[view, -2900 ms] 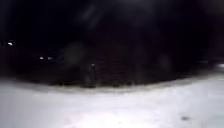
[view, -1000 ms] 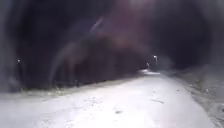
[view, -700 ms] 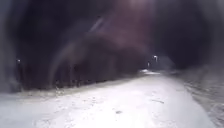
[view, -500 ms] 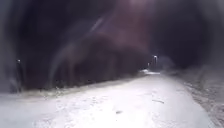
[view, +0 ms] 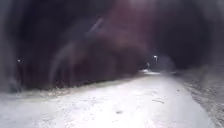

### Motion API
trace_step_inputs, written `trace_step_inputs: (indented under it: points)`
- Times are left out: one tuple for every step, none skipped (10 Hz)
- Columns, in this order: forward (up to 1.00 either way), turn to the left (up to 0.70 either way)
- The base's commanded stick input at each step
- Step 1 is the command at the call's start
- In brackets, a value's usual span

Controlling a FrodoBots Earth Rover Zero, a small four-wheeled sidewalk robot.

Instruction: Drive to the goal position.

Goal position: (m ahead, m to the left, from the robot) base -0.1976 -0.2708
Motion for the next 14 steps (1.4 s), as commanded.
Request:
trace_step_inputs:
  points:
    - [0.00, -0.45]
    - [0.00, -0.45]
    - [0.00, -0.45]
    - [0.00, -0.45]
    - [0.00, -0.45]
    - [0.00, -0.45]
    - [0.00, -0.45]
    - [0.00, -0.45]
    - [0.00, -0.45]
    - [0.00, -0.45]
    - [0.00, -0.45]
    - [0.00, -0.45]
    - [0.00, -0.45]
    - [0.00, -0.45]
